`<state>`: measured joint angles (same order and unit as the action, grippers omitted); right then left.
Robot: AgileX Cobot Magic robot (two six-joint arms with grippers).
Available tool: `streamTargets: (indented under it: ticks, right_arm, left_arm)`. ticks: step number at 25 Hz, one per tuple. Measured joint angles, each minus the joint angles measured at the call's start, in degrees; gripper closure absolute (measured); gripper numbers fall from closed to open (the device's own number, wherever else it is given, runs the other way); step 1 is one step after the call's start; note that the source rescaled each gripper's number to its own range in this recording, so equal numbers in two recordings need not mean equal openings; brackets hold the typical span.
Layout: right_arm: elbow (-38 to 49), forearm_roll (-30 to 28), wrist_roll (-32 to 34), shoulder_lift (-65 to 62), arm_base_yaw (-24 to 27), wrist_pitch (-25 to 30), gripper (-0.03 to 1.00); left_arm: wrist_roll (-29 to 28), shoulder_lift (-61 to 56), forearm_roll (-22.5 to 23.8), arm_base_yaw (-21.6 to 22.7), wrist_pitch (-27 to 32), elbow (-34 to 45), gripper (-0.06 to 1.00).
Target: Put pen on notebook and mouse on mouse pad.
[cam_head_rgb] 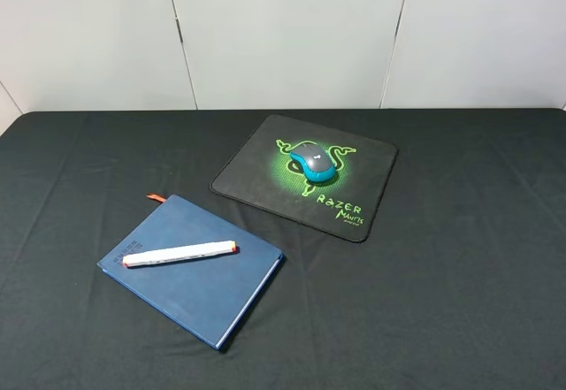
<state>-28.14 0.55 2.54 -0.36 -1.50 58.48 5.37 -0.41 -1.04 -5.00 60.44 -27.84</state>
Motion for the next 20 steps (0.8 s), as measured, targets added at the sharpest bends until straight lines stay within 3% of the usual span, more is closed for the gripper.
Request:
streamTargets:
  ticks: [20]
  right_arm:
    - [0.0,0.0,0.0,0.0,0.0,0.0,-0.03]
  left_arm:
    - [0.0,0.0,0.0,0.0,0.0,0.0,-0.06]
